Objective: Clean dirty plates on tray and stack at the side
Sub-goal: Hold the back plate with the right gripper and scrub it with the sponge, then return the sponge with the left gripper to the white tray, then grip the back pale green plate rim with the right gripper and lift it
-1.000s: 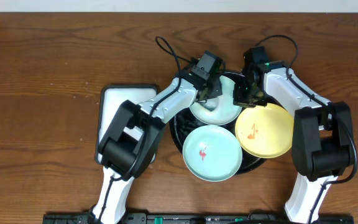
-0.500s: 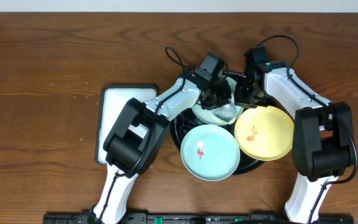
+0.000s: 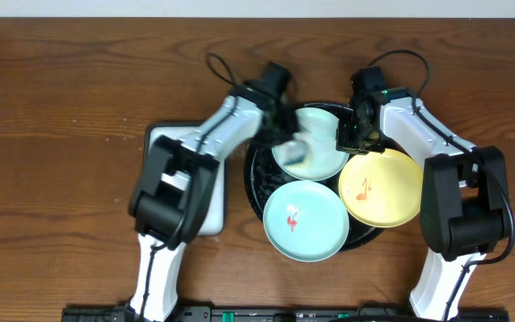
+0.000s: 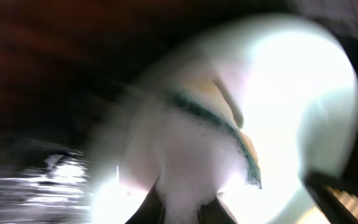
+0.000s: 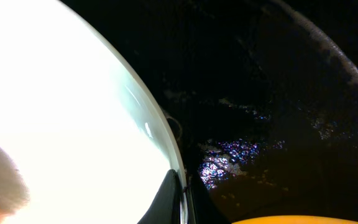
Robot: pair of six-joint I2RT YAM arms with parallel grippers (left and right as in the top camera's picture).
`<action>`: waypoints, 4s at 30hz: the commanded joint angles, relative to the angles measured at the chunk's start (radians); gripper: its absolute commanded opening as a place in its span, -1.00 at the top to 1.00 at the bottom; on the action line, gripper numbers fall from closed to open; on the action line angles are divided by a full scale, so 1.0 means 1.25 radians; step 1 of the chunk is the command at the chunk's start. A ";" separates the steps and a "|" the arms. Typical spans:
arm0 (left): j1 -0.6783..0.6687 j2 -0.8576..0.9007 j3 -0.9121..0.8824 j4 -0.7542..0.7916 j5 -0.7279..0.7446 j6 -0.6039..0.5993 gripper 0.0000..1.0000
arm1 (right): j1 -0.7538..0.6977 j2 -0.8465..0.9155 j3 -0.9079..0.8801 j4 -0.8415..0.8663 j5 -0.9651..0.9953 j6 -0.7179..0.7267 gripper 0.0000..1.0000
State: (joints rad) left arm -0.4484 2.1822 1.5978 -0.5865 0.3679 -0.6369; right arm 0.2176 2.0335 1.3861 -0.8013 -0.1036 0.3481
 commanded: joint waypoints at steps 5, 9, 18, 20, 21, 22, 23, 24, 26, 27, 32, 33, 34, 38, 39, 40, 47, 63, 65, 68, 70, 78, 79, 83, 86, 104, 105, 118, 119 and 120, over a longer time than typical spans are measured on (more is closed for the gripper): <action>0.010 -0.032 -0.006 -0.022 -0.322 0.123 0.85 | 0.004 0.001 -0.004 -0.014 0.020 -0.004 0.98; -0.041 -0.021 -0.008 -0.014 -0.319 0.099 0.85 | 0.004 0.001 -0.004 -0.016 0.020 -0.004 0.98; -0.161 0.056 -0.009 0.132 -0.102 0.006 0.85 | 0.004 0.001 -0.004 -0.017 0.020 -0.004 0.98; -0.171 0.064 -0.009 0.146 -0.076 -0.009 0.85 | 0.004 0.001 -0.004 -0.018 0.020 -0.004 0.98; -0.175 0.065 -0.009 0.150 -0.057 -0.019 0.85 | 0.004 0.001 -0.004 -0.018 0.020 -0.004 0.98; -0.176 0.066 -0.009 0.151 -0.042 -0.026 0.85 | 0.004 0.001 -0.004 -0.019 0.020 -0.004 0.98; -0.178 0.066 -0.009 0.152 -0.023 -0.028 0.85 | 0.004 0.001 -0.004 -0.019 0.020 -0.004 0.98; -0.178 0.065 -0.009 0.151 -0.004 -0.028 0.85 | 0.004 0.001 -0.004 -0.018 0.020 -0.004 0.98; -0.177 0.065 -0.009 0.143 0.026 -0.028 0.85 | 0.004 0.001 -0.004 -0.018 0.020 -0.004 0.98; -0.174 0.065 -0.009 0.128 0.033 -0.028 0.85 | 0.004 0.001 -0.004 -0.018 0.020 -0.004 0.98; -0.150 0.065 -0.009 -0.004 0.003 0.057 0.85 | 0.004 0.001 -0.004 -0.025 0.020 -0.004 0.98; -0.143 0.065 -0.009 -0.038 -0.040 0.070 0.84 | 0.004 0.001 -0.004 -0.025 0.020 -0.004 0.98; -0.136 0.064 -0.009 -0.068 -0.084 0.070 0.85 | 0.004 0.001 -0.004 -0.024 0.020 -0.004 0.98; -0.109 0.064 -0.008 -0.114 -0.223 0.091 0.85 | 0.004 0.001 -0.004 -0.024 0.020 -0.004 0.97; -0.102 0.064 -0.007 -0.113 -0.254 0.098 0.85 | 0.004 0.001 -0.004 -0.024 0.020 -0.004 0.98; -0.096 0.063 -0.003 -0.112 -0.285 0.107 0.85 | 0.004 0.001 -0.004 -0.024 0.020 -0.004 0.98; -0.086 0.063 0.084 -0.111 -0.422 0.164 0.85 | 0.004 0.001 -0.004 -0.026 0.020 -0.005 0.98; -0.084 -0.070 0.236 -0.281 -0.432 0.198 0.85 | 0.004 0.001 -0.004 -0.033 0.023 -0.025 0.98; -0.080 -0.105 0.235 -0.316 -0.433 0.198 0.85 | 0.004 0.001 -0.004 -0.035 0.023 -0.025 0.98; -0.061 -0.161 0.235 -0.395 -0.433 0.198 0.85 | 0.004 0.001 -0.004 -0.038 0.023 -0.025 0.98; -0.037 -0.197 0.235 -0.462 -0.432 0.198 0.84 | 0.004 0.001 -0.004 -0.041 0.023 -0.025 0.98; 0.151 -0.251 0.188 -0.617 -0.397 0.183 0.84 | 0.004 0.001 -0.004 -0.036 0.021 -0.109 0.98; 0.173 -0.251 0.160 -0.603 -0.377 0.183 0.85 | 0.004 0.001 -0.004 -0.031 0.019 -0.124 0.98; 0.238 -0.251 0.000 -0.496 -0.323 0.183 0.85 | 0.004 0.001 -0.004 0.013 0.019 -0.203 0.98; 0.264 -0.251 -0.103 -0.433 -0.318 0.183 0.85 | 0.004 -0.005 0.005 0.018 0.020 -0.222 0.98; 0.280 -0.251 -0.158 -0.390 -0.318 0.183 0.11 | 0.087 -0.236 0.059 -0.020 0.266 -0.354 0.97; 0.280 -0.251 -0.158 -0.390 -0.318 0.183 0.07 | 0.108 -0.242 0.059 -0.021 0.302 -0.392 0.98; 0.280 -0.251 -0.158 -0.390 -0.318 0.183 -0.18 | 0.302 -0.243 0.059 -0.003 0.746 -0.493 0.98; 0.280 -0.251 -0.158 -0.390 -0.318 0.183 -0.21 | 0.316 -0.243 0.059 -0.003 0.757 -0.495 0.98; 0.280 -0.251 -0.158 -0.391 -0.318 0.183 -0.23 | 0.325 -0.243 0.059 -0.003 0.765 -0.495 0.97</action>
State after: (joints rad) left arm -0.1017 1.8702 1.3964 -1.0718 -0.0288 -0.4118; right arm 0.5720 1.7435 1.4536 -0.8097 0.6876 -0.2291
